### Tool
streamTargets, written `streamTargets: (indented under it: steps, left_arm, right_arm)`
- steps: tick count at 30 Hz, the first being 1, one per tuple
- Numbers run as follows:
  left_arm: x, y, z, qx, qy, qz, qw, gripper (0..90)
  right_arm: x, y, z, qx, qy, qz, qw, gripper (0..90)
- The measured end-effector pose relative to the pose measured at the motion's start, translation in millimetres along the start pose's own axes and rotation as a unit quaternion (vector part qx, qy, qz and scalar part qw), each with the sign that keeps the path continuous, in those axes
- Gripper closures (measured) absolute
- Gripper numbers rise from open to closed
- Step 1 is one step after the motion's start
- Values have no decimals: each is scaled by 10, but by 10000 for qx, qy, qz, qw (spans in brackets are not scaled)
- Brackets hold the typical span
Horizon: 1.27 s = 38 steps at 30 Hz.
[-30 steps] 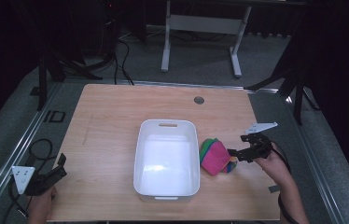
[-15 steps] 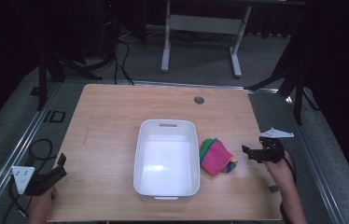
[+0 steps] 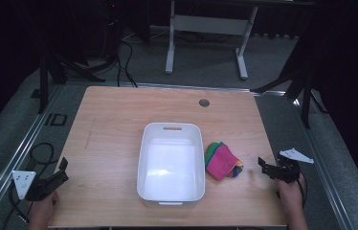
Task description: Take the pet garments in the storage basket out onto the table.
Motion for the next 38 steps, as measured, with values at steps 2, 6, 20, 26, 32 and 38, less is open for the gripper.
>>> streamTargets:
  steps: [2, 6, 20, 26, 32, 38]
  left_arm:
    - [0, 1, -1, 6, 1, -3, 10000, 18]
    - [0, 2, 0, 13, 6, 14, 10000, 18]
    - [0, 3, 0, 17, 7, 23, 10000, 18]
    - [0, 3, 0, 22, 3, 30, 10000, 18]
    - [0, 2, -1, 24, 8, 10, 10000, 18]
    - [1, 4, -1, 29, 16, 18, 10000, 18]
  right_arm:
    - [-38, -6, -53, -58, 103, -14, 9999, 133]
    - [-130, -39, -131, -180, 139, -60, 9997, 131]
    - [-330, -97, -355, -690, 885, -6, 9937, 130]
    - [-373, -59, -417, -894, 1071, 192, 9900, 131]
    - [-371, -88, -403, -897, 1029, 82, 9906, 133]
    - [-371, -78, -407, -859, 1043, 143, 9907, 133]
Point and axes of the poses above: each handheld gripper's, and its own axes: z roughly forward along the jaws, x roughly out of its top, y roughly to its right, the point moved 4 cm from there along z, roughly forward along the jaws, and after that the axes turned 13 degrees about x, right-handed, at the moved point
